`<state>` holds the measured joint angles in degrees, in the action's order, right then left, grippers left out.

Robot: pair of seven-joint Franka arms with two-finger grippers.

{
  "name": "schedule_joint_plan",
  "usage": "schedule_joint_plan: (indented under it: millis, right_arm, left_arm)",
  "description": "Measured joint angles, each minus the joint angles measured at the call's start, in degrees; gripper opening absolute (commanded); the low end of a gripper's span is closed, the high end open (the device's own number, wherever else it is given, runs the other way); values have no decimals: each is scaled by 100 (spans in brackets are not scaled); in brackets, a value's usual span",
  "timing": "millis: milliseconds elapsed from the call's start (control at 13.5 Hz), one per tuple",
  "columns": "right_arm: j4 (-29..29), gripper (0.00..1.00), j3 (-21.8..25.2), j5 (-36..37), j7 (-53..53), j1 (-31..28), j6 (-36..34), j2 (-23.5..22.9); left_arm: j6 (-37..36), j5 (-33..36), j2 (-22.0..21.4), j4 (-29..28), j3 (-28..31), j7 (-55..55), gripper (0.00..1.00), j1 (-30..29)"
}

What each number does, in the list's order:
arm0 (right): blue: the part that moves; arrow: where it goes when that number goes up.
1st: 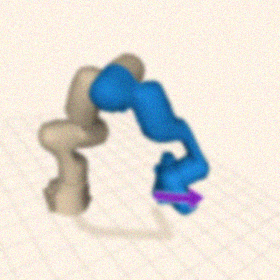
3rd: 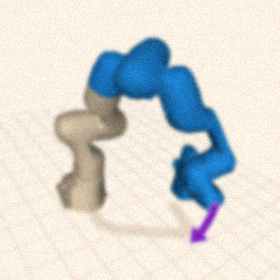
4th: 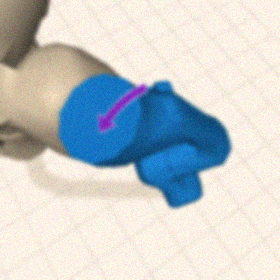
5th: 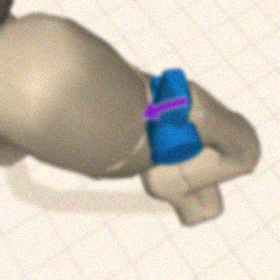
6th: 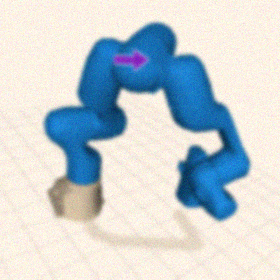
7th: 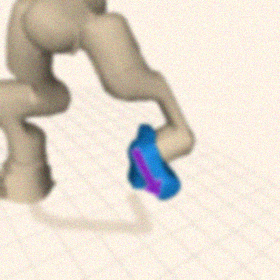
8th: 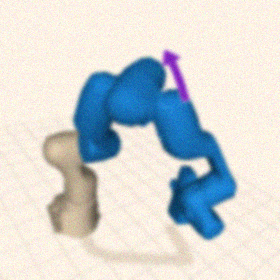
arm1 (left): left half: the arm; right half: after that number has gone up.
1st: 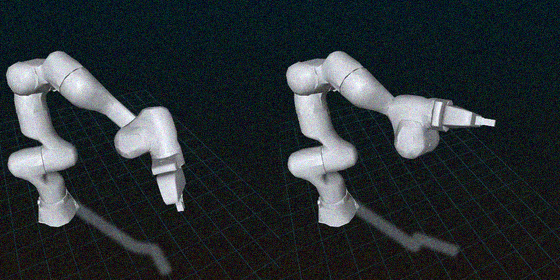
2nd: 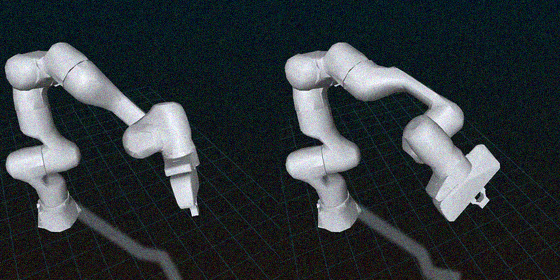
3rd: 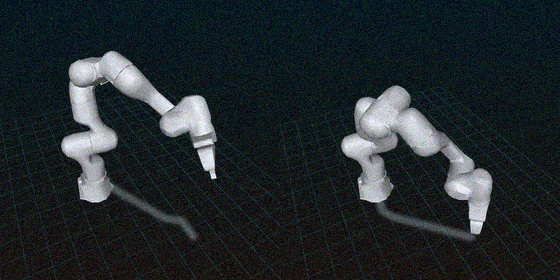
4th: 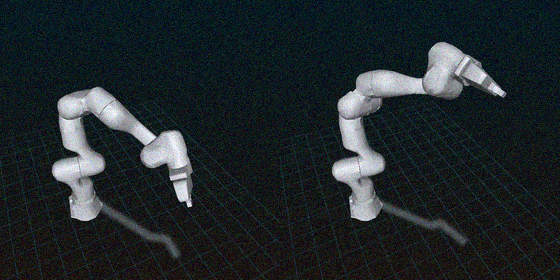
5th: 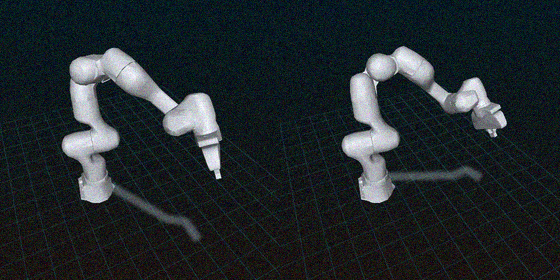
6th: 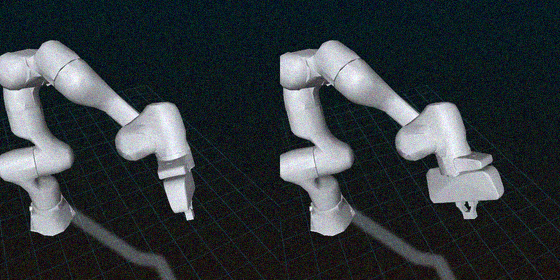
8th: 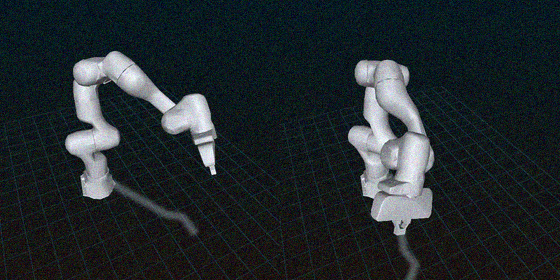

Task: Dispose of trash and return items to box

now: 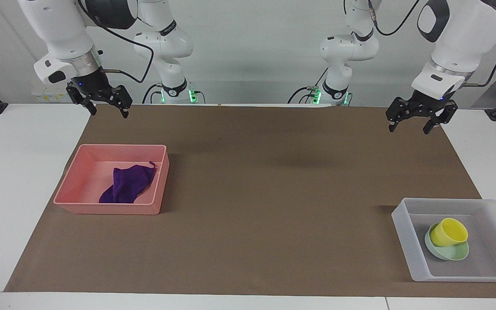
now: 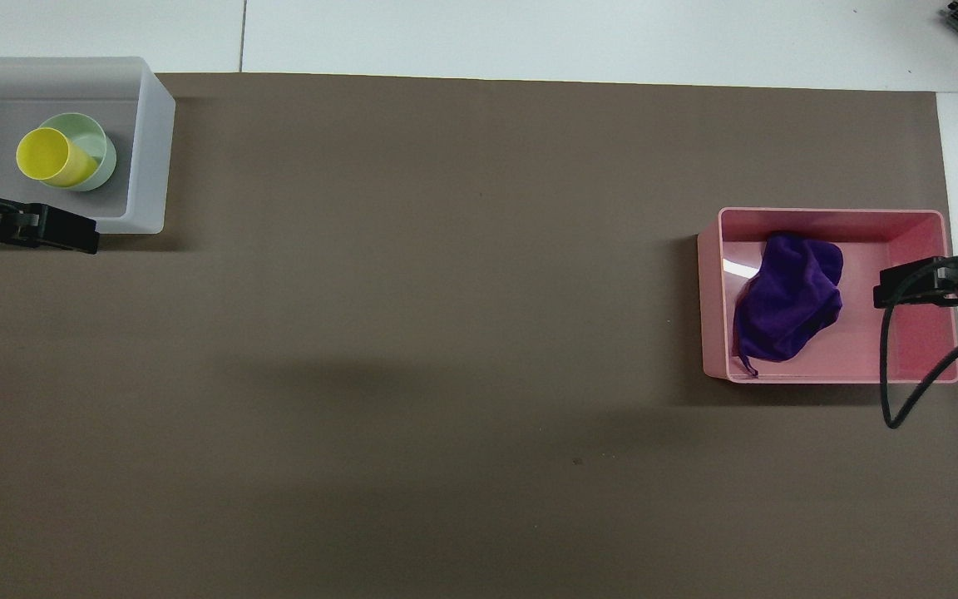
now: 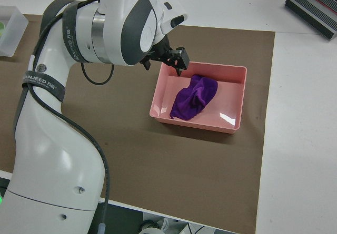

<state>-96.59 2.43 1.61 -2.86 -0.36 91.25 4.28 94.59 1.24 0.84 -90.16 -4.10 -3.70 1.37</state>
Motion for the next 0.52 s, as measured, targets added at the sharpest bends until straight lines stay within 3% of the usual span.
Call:
schedule_joint_plan:
  millis: [517]
  right_arm:
    - [-1,100,0,0,0,1,0,0]
  left_arm:
    - [-137,0,-2,10,249,0,100,209]
